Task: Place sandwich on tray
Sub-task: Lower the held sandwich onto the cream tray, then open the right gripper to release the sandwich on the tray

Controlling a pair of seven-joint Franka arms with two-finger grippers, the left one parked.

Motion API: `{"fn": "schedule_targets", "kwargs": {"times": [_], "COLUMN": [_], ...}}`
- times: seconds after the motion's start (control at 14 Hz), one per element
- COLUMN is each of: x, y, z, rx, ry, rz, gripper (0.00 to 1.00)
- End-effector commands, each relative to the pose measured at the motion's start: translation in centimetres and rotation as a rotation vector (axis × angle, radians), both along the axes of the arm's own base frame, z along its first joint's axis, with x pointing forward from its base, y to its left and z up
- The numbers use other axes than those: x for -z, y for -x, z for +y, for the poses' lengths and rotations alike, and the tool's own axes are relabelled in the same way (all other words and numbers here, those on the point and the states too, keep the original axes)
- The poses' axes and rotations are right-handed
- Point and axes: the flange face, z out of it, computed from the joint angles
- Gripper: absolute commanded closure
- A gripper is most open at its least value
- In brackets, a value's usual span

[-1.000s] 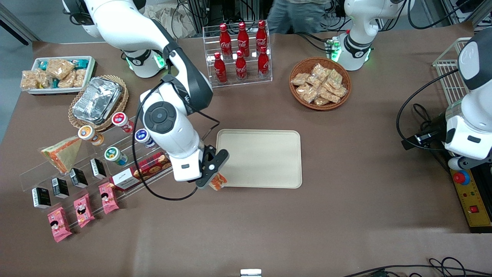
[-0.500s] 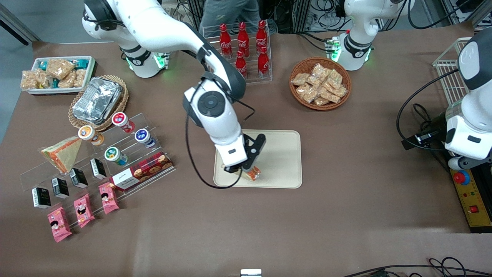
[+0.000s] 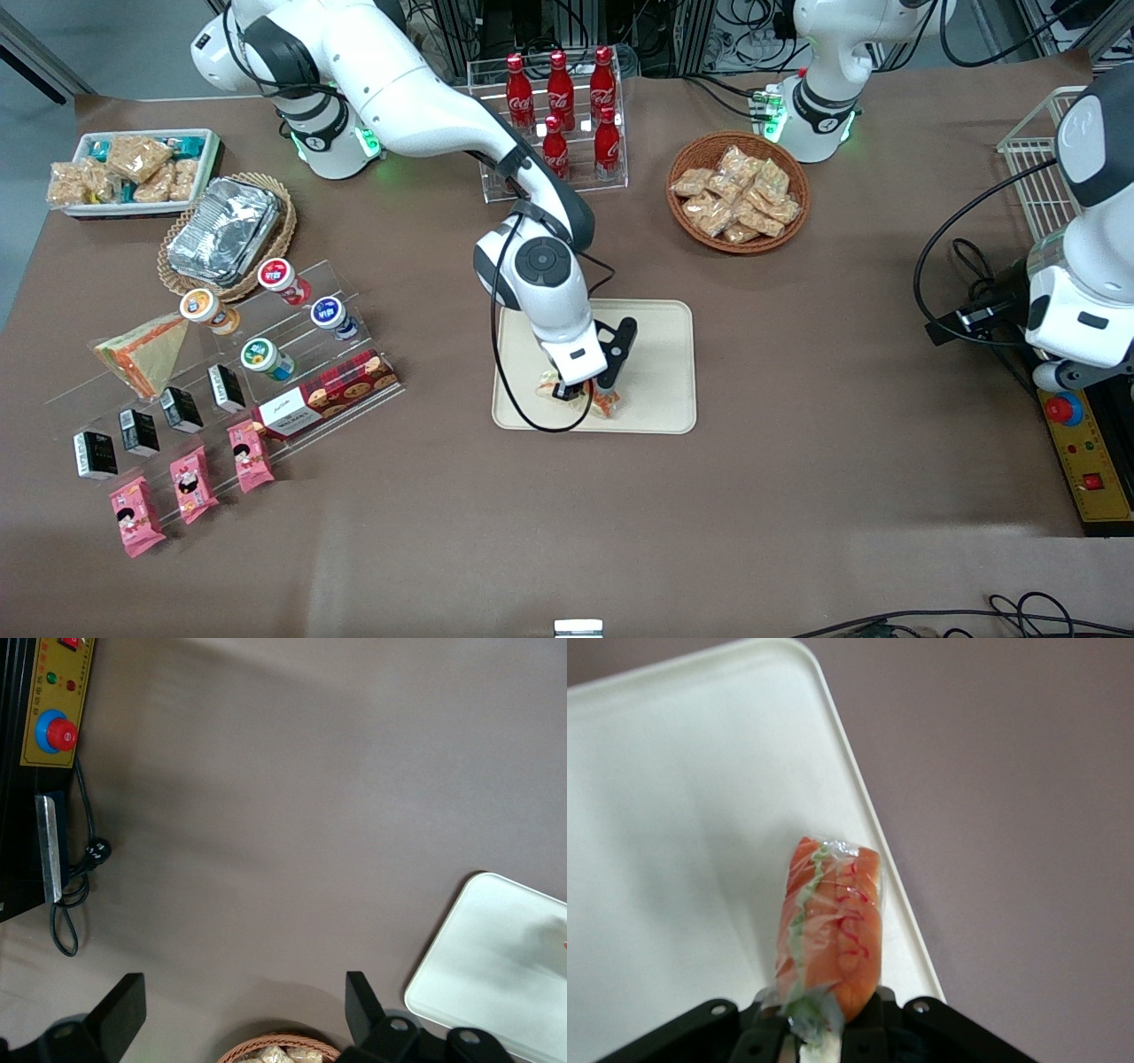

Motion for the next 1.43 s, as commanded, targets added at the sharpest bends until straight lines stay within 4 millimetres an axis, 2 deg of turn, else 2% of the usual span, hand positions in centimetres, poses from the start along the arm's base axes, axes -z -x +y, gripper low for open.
{"fn": "schedule_targets", "kwargs": {"times": [0.0,0.14,0.21,0.36,0.43,0.64,0.71,0.93,1.07,1.36], "x": [0.7,1.2,1.4,1.7,1.6,0.9,-0.2,-5.0,-9.5,-17.4], "y": [-0.1,-0.1,-0.1,-0.1,0.3,-1.0,-2.1,-2.8,-4.6,-7.7], "z": [-0.1,-0.2,-0.3,-0.3,0.1,-1.1,-2.2,-3.4,-7.2,-16.8], "rx": [-0.012,0.001,0.002,-0.001,-0.006,0.115,0.188,0.245,0.289,0.448], "ry": [0.013,0.009,0.010,0.017,0.012,-0.070,-0.143,-0.209,-0.192,-0.207], "rz": [-0.016,-0.004,0.001,-0.001,0.000,0.049,0.090,0.132,0.136,0.192], "gripper": [0.84,0.84,0.78,0.00,0.00,0.00,0.00,0.00,0.00,0.00]}}
